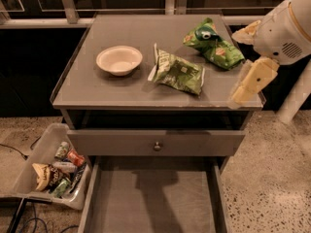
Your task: Place green jalapeno chip bag into middle drawer
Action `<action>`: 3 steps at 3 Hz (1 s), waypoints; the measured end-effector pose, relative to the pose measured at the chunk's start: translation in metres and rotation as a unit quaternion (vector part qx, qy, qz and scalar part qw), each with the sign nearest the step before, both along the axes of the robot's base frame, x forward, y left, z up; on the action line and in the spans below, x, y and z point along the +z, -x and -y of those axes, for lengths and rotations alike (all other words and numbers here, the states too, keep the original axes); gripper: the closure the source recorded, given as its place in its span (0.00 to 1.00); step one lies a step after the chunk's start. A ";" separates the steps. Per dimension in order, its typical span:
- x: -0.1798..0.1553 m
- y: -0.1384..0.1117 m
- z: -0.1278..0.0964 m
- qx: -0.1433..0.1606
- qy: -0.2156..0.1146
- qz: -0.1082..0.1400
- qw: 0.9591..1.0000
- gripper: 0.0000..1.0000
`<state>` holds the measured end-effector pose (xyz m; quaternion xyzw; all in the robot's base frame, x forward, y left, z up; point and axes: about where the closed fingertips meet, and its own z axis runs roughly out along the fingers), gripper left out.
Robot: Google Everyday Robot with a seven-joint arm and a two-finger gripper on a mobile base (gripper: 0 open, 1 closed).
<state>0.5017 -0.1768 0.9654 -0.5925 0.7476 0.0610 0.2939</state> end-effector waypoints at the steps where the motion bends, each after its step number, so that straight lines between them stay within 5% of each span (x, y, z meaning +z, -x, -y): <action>1: 0.001 -0.030 -0.012 -0.002 -0.071 0.050 0.996 0.00; 3: -0.006 -0.042 -0.024 0.008 -0.075 0.044 0.996 0.00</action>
Offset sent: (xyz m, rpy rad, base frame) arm 0.0226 0.0081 -0.0028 0.1157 -0.0699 0.0015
